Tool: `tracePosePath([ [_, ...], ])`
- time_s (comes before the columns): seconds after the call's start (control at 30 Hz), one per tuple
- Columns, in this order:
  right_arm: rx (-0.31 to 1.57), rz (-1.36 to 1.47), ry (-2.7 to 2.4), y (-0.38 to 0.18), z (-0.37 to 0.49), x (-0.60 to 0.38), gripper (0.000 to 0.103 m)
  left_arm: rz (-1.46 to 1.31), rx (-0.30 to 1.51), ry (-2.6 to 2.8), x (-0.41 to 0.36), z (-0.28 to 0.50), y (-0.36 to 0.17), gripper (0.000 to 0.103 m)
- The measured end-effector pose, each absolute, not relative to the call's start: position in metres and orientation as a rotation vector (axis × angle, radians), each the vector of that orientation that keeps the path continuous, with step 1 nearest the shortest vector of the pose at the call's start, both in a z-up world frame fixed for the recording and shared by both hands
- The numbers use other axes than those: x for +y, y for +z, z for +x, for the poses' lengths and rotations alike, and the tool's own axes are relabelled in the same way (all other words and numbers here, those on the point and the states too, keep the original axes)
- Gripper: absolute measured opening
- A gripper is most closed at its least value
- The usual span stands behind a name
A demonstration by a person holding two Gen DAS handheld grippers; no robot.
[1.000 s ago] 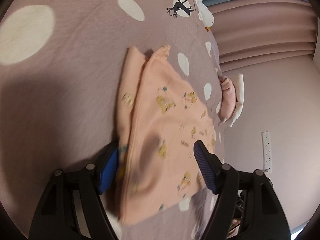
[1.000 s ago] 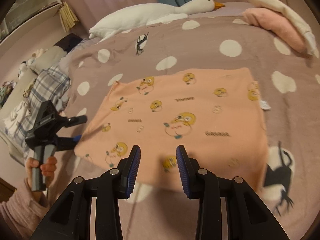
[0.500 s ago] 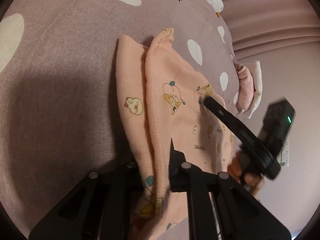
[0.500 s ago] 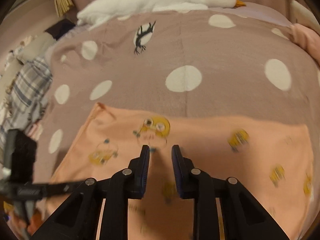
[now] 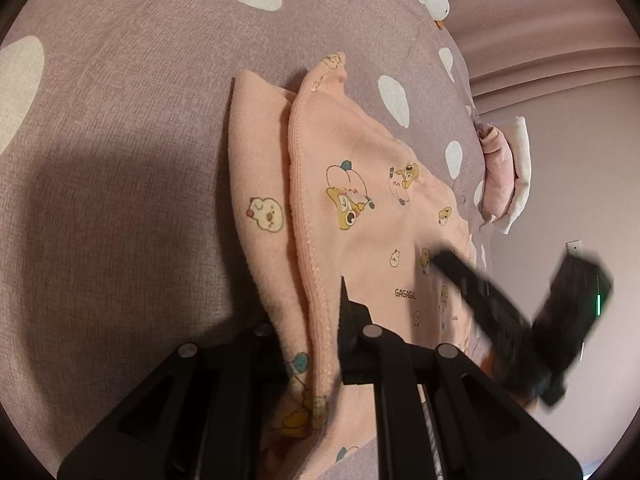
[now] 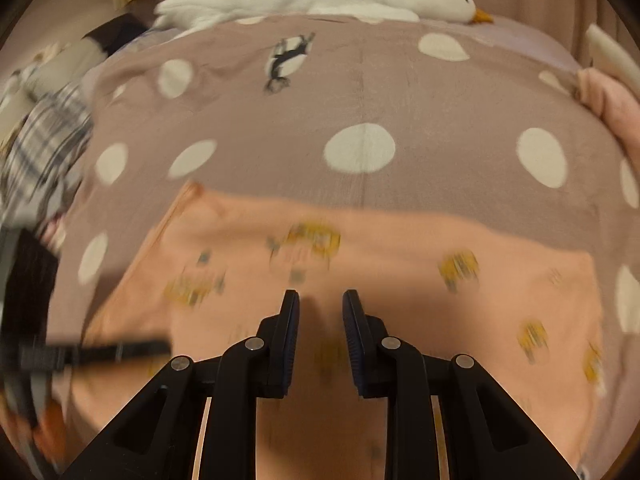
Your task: Fold small clothes
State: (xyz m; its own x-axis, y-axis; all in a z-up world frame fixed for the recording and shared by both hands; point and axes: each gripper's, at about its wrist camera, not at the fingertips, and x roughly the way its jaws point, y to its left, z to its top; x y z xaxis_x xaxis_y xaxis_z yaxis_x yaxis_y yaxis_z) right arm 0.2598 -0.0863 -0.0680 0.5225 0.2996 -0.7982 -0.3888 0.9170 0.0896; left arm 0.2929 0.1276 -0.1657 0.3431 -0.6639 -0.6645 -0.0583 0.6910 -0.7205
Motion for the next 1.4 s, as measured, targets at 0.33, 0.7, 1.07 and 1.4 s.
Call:
tracePosePath([
  [0.33,0.973,-0.143,0.462,-0.084,0.197,-0.105,0.026,-0.678,1.189,-0.369,0.115,0.297,-0.15,0.012],
  [0.7,0.943,0.29,0.469,-0.069,0.211,-0.173,0.026,-0.514,1.106,-0.437,0.066,0.299,-0.079,0.012],
  [1.07,0.889,0.627,0.322,-0.079,0.221,-0.27,0.026,-0.321,1.178,-0.586,-0.07,0.31,-0.072,0.021],
  [1.4,0.864,0.709,0.288,-0.082,0.218,-0.3,0.027,-0.349,1.237,-0.692,-0.112,0.304,-0.085,0.046],
])
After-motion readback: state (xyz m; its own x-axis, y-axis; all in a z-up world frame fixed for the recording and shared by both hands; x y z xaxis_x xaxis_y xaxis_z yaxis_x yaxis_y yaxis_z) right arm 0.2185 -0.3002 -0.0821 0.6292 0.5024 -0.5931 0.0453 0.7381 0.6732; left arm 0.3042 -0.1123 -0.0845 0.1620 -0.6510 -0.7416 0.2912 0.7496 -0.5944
